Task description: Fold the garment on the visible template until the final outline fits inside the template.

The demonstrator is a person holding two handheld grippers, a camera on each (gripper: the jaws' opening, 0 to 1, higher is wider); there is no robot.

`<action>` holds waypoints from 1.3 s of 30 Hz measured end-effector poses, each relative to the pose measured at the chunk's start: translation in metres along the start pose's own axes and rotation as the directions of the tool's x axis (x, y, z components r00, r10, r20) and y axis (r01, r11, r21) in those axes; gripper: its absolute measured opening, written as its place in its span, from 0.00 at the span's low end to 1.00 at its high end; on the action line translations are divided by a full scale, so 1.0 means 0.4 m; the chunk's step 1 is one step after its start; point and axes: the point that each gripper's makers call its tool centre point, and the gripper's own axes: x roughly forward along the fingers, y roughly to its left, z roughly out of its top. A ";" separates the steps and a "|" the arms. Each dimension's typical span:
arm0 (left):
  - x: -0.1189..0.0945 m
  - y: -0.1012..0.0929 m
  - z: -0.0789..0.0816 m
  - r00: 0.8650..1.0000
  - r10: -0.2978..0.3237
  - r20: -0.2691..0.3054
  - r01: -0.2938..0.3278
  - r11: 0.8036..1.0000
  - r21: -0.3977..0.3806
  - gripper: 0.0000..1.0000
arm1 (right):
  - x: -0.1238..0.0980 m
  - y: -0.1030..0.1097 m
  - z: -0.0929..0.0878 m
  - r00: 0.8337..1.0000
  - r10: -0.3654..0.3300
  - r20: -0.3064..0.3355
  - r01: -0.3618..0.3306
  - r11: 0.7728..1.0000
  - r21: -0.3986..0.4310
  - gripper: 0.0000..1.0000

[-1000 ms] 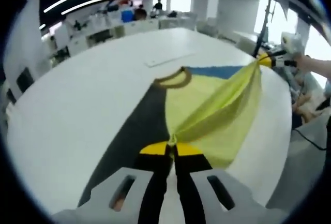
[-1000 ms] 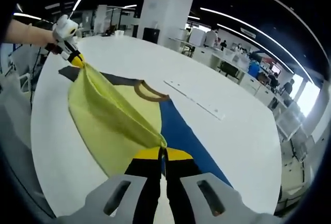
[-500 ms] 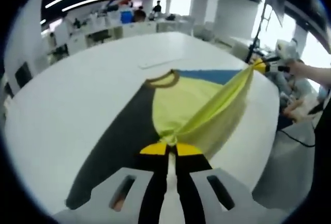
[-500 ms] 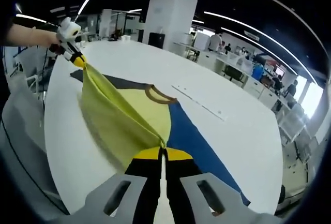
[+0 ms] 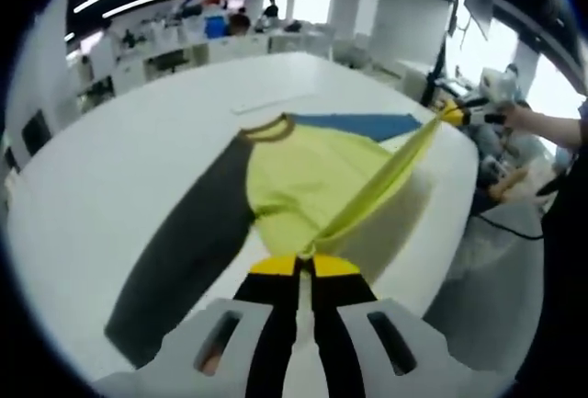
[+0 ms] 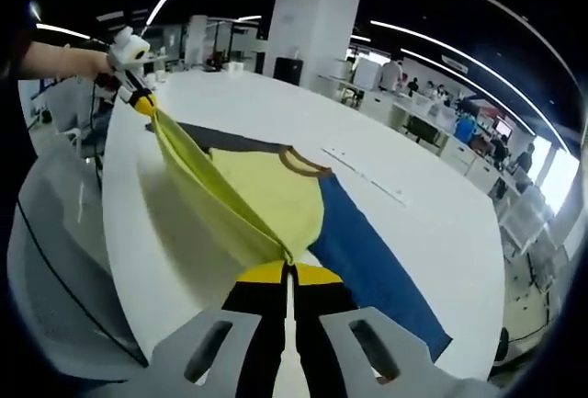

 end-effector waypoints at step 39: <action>-0.019 -0.140 -0.258 0.983 -0.054 -0.173 0.050 0.998 -0.026 0.00 | -0.045 0.202 -0.175 0.981 0.134 -0.138 -0.138 0.990 -0.027 0.02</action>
